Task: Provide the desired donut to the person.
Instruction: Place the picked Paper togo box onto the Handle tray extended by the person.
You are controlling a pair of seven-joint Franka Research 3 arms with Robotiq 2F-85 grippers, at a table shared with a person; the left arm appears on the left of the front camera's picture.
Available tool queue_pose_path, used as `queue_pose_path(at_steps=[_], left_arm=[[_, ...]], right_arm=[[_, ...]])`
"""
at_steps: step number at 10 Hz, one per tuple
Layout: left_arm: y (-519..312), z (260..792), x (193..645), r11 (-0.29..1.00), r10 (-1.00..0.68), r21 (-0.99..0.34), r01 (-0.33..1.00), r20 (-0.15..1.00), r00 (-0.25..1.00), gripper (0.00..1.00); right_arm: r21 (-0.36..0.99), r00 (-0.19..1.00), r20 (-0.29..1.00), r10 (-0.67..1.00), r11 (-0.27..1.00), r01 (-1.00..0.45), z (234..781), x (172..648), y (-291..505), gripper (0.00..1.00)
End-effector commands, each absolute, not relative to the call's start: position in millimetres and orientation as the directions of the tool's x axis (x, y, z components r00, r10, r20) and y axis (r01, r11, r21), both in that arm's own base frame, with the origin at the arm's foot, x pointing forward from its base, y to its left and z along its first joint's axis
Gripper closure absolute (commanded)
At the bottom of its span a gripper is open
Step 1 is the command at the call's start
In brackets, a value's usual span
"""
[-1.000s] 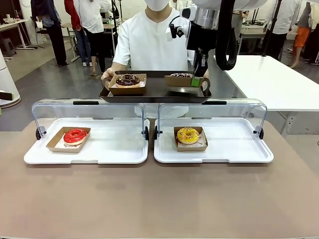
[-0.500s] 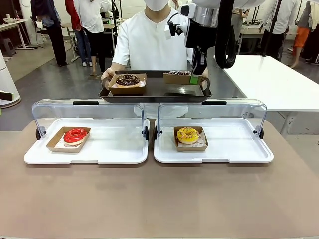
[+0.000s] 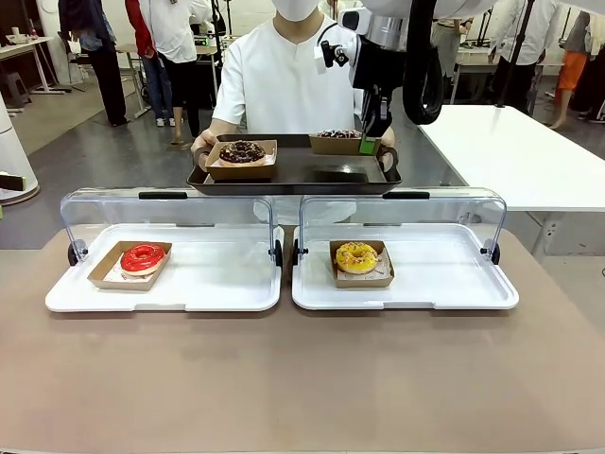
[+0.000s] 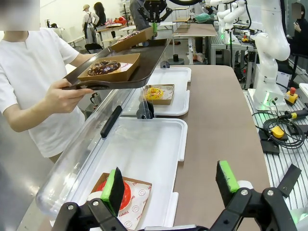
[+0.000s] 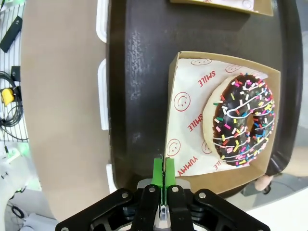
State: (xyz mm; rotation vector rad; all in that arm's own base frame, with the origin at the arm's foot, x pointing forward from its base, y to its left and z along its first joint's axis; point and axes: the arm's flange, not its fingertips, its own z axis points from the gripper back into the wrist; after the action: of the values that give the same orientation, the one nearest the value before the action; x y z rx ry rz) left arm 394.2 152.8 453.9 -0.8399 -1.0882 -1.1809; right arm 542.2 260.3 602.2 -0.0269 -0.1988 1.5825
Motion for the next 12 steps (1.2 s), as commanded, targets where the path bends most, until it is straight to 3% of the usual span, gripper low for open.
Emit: queue_pose_path(at_steps=[1,7,8,9,10,11,12], left_arm=[[154,455,393,0.207,-0.279,0.042,0.977,0.96,0.018,0.0],[154,455,393,0.207,-0.279,0.042,0.977,0.96,0.018,0.0],[154,455,393,0.207,-0.279,0.042,0.977,0.96,0.018,0.0],[154,455,393,0.207,-0.279,0.042,0.977,0.96,0.018,0.0],[154,455,393,0.207,-0.279,0.042,0.977,0.96,0.018,0.0],[154,455,393,0.207,-0.279,0.042,0.977,0.96,0.018,0.0],[154,455,393,0.207,-0.279,0.042,0.977,0.96,0.018,0.0]], right_arm=[[-0.147,-0.029,0.092,0.995,-0.015,-0.989,602,557,261,0.98],[-0.114,-0.035,0.076,0.996,-0.026,-0.993,578,571,259,0.98],[-0.112,-0.047,0.081,0.996,-0.038,-0.993,577,570,259,0.91],[-0.109,-0.052,0.08,0.995,-0.043,-0.993,576,570,260,0.38],[-0.108,-0.056,0.079,0.995,-0.047,-0.993,576,570,260,0.31],[-0.104,-0.059,0.078,0.995,-0.051,-0.993,577,570,261,0.0],[-0.104,-0.062,0.078,0.995,-0.054,-0.993,578,569,262,0.0]])
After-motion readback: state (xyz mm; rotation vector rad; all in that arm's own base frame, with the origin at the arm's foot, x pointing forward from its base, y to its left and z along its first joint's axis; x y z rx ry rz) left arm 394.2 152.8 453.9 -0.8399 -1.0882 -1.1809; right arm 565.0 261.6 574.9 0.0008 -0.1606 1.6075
